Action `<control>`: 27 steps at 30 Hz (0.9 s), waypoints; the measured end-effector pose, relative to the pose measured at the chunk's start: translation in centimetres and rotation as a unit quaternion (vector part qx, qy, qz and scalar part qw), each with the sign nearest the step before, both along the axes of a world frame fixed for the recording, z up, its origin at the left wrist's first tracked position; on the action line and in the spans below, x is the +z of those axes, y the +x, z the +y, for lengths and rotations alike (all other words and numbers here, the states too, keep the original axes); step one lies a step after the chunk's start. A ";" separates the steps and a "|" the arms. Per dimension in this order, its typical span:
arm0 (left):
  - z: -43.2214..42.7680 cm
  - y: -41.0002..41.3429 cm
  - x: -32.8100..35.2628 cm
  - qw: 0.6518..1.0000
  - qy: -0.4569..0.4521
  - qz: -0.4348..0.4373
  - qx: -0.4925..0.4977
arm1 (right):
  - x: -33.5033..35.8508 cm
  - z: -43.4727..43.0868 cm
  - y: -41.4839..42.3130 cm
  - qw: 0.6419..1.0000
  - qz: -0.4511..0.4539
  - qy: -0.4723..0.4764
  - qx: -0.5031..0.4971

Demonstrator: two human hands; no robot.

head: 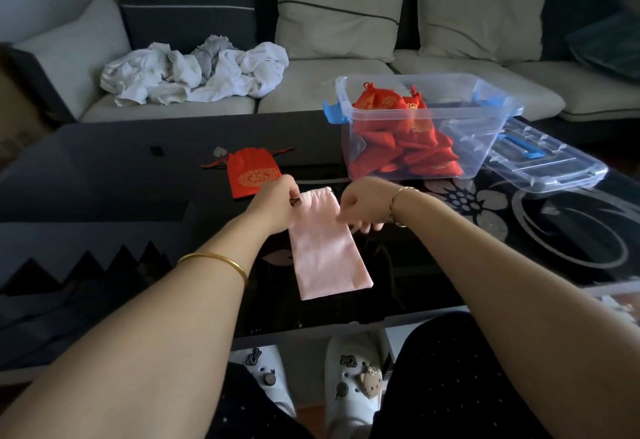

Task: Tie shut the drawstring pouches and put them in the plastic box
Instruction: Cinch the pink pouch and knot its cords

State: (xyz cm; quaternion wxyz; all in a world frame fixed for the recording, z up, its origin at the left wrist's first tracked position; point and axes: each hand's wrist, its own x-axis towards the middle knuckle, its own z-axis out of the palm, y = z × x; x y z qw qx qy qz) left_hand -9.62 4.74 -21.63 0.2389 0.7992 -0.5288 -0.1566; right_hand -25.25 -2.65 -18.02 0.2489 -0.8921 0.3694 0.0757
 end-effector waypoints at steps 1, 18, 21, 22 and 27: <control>0.1 0.0 0.2 1.000 -0.019 0.012 -0.018 | -0.2 -0.5 -0.1 0.996 -0.060 -0.054 -0.040; 0.3 -0.9 3.2 0.984 -0.141 0.085 -0.072 | -0.6 -1.4 -2.1 0.911 -0.294 0.215 -0.195; 0.2 -1.0 3.3 0.983 -0.143 0.098 -0.068 | -0.7 -1.4 -2.2 0.902 -0.294 0.237 -0.210; 0.1 -1.0 3.4 0.982 -0.145 0.099 -0.067 | -0.8 -1.4 -2.3 0.900 -0.291 0.243 -0.213; 0.0 -1.2 3.5 0.977 -0.142 0.148 -0.054 | -0.5 -1.5 -2.5 0.868 -0.347 0.247 -0.257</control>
